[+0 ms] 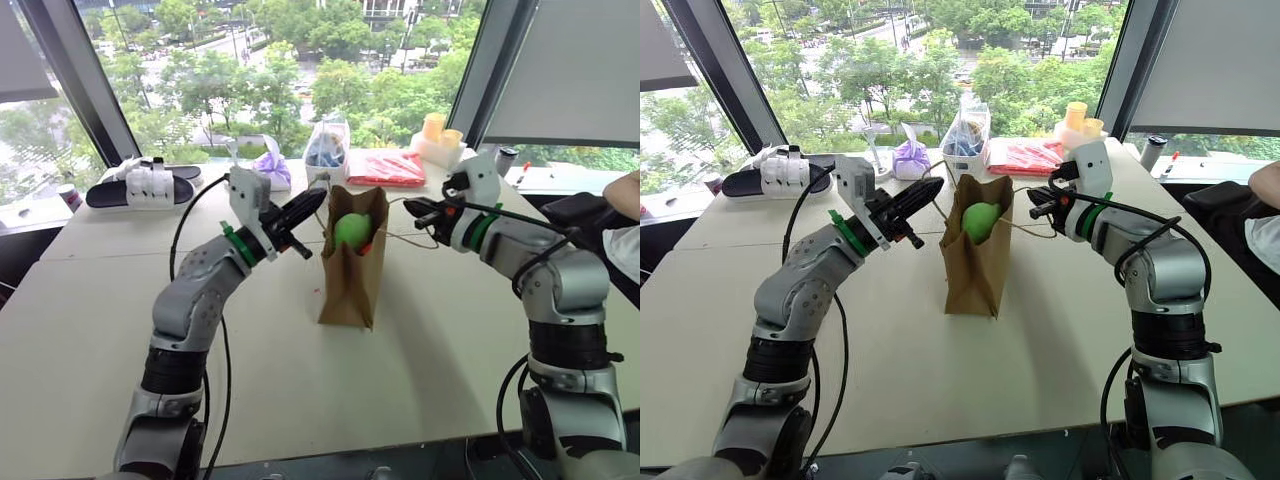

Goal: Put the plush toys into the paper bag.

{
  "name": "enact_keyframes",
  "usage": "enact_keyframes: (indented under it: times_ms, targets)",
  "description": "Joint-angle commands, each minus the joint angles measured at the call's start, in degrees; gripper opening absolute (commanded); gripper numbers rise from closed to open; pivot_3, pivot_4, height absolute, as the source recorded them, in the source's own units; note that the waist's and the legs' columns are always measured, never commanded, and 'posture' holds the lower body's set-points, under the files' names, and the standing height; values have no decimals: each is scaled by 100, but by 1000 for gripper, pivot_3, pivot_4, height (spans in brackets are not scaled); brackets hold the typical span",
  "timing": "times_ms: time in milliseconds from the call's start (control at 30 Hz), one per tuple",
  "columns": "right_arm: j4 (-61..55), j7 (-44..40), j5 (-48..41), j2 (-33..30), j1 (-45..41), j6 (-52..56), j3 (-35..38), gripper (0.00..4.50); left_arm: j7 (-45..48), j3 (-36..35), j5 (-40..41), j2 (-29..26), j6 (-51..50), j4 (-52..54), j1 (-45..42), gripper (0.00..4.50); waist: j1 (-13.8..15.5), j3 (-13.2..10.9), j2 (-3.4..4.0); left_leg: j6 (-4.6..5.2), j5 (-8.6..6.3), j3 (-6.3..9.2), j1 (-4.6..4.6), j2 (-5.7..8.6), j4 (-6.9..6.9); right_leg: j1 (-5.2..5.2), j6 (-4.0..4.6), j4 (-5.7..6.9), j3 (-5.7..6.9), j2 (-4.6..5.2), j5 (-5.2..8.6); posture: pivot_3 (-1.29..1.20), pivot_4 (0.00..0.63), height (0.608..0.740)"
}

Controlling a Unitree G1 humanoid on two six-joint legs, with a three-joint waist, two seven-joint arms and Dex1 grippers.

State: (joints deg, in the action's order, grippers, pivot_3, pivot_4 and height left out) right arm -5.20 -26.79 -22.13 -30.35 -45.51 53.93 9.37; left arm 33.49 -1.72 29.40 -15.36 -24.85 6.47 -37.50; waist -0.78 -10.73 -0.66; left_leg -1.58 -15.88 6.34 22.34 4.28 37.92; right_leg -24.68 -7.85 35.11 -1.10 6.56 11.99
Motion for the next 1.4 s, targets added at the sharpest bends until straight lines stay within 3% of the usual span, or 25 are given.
enact_keyframes:
  times_ms: [33,100,167,300,367,400,600,800,1033,1300,1400]
  targets:
    - [-123,19,-89,3,-130,-169,122,580,-1,-45,116,-78,-209,245,6,0,3,0,0,0,0,1,2,0,0,-1,0,0,0,0,0,0,150,740]
    - [-95,20,-164,17,-190,-155,211,1264,52,-88,224,-181,-419,354,73,533,5,0,0,0,0,2,2,0,0,-1,0,1,0,0,0,0,150,740]
    - [-103,-7,-249,-18,-255,-152,290,2351,157,-93,259,-369,-572,464,187,1297,2,0,0,0,0,3,2,0,0,-1,0,0,0,0,0,0,150,740]
    - [-127,-26,-403,-79,-388,-171,453,4400,280,-114,362,-640,-755,601,349,3280,1,0,0,0,0,4,2,-1,-1,-3,0,1,-1,0,0,0,150,740]
    - [-146,-15,-491,-117,-465,-158,584,4500,318,-165,453,-701,-791,686,431,4304,1,0,0,0,0,5,2,-1,-1,-3,0,1,-1,0,0,0,150,740]
    - [-157,-8,-528,-135,-496,-166,641,4500,323,-194,490,-715,-801,716,462,4460,2,0,0,0,0,6,2,-1,-1,-3,0,0,0,0,0,0,150,740]
    - [247,682,-497,-235,-792,-373,1441,4500,321,-518,715,-871,-863,929,839,4460,13,0,0,0,0,6,2,-1,-1,-3,0,0,-2,3,0,0,150,740]
    - [298,1285,-533,-207,-424,-164,1933,4500,568,-410,553,-1010,-602,808,1412,4460,10,0,0,0,0,3,2,-1,-5,-3,0,-3,-3,4,0,0,150,740]
    - [-275,1181,-587,121,873,19,1164,4500,779,69,493,-710,-461,919,1529,4460,6,0,1,1,0,-6,2,-3,-4,-1,1,-1,-4,5,0,0,150,740]
    - [-737,1089,-426,657,1432,-274,136,4500,828,408,409,-640,-515,1077,1396,4460,-14,0,5,1,0,2,-3,-4,-4,-5,1,4,-9,3,0,0,150,740]
    - [-749,1001,-465,768,1342,-316,-54,3679,718,557,406,-551,-618,1168,1325,4500,13,0,5,1,0,4,-3,-3,-3,-4,1,3,-8,3,0,0,150,740]
